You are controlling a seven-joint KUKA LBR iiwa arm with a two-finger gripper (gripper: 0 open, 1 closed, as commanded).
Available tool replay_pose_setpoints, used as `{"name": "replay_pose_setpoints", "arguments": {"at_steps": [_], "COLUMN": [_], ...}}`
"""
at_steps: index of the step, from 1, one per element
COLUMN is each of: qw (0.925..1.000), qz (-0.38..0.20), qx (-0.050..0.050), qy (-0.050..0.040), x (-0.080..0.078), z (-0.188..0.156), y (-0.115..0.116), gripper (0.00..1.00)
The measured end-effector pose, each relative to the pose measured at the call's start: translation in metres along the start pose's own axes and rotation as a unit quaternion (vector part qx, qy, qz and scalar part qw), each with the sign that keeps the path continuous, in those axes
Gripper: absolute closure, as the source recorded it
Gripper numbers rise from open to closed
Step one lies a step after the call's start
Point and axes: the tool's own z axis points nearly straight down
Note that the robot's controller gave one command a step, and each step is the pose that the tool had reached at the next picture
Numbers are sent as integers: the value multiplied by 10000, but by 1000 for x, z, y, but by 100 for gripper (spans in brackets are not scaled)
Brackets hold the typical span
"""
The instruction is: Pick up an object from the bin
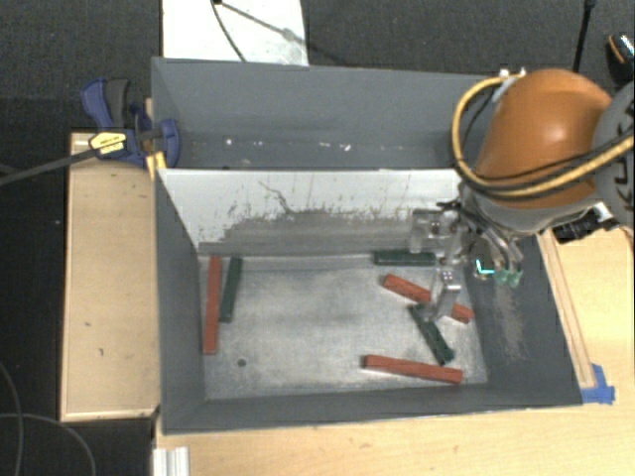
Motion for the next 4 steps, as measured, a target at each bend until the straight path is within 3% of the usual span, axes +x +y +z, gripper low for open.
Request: {"name": "replay_pose_setpoints", "arguments": {"at_steps": [1, 2, 3, 4], "qw": [9926, 9762, 9765, 9768], "qz": [1215, 2169, 2155, 2143], "qx": [0, -6, -5, -6], "qy": [-4, -13, -46, -24], "x": [-43, -54, -56, -55], "z": [100, 168, 165, 166], "y": [-28, -35, -36, -35], "gripper": [0, 0, 100, 0]}}
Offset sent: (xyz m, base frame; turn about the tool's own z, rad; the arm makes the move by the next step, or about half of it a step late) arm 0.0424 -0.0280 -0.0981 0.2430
